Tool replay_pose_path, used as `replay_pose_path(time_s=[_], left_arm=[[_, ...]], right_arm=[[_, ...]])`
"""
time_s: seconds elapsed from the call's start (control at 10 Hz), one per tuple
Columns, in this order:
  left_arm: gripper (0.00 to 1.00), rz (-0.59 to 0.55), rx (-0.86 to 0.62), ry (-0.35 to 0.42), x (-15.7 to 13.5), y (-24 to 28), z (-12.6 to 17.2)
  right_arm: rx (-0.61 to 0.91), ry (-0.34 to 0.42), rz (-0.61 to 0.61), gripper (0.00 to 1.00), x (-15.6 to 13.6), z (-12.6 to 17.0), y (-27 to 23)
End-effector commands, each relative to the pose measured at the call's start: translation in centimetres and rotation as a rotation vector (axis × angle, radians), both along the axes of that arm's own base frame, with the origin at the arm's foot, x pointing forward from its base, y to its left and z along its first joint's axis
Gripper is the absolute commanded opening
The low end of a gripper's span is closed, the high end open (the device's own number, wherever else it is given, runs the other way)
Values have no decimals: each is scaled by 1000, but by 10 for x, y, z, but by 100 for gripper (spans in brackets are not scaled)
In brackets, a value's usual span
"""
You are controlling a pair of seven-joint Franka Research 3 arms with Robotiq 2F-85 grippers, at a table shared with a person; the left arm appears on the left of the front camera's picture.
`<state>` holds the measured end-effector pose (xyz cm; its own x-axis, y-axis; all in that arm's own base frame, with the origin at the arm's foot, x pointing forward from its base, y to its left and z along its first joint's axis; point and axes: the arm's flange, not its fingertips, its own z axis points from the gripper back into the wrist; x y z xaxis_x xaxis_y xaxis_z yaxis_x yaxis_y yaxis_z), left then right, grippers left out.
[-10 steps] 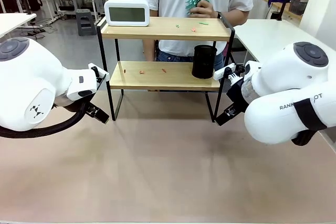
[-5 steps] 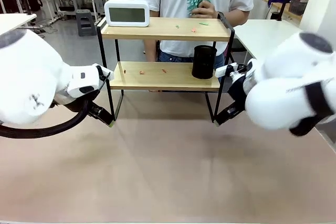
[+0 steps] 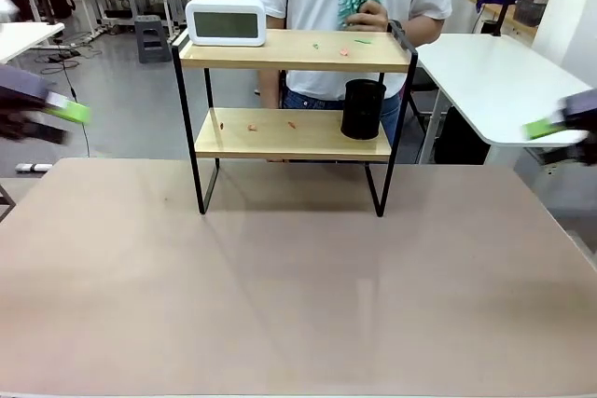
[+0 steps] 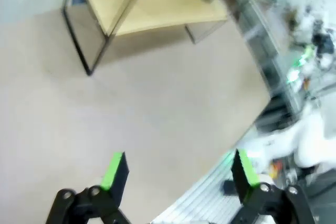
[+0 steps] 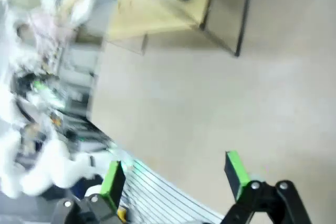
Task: Clean the shelf.
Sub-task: Pick up the Duster from the human.
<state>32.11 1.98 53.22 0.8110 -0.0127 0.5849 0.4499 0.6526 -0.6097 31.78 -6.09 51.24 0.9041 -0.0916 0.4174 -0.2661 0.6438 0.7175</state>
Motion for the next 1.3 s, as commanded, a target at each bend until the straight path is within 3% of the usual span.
replay_pose_path(time_s=[0.0,0.1,0.2,0.3,0.4,1.2], left_arm=[[100,264,-414,-60,-34,82,-75],[100,347,-500,-32,-33,104,-103],[100,412,-526,66,-14,112,-132],[100,417,-487,163,10,109,-152],[100,351,-413,56,-17,161,-68],[100,351,-413,56,-17,161,-68]], right_arm=[[351,33,-284,100,1,-57,-78],[444,63,-362,100,-5,-91,-101],[439,58,-439,100,-11,-120,-105],[222,52,-568,100,-10,-138,-94],[366,102,-375,100,-22,-80,-140],[366,102,-375,100,-22,-80,-140]])
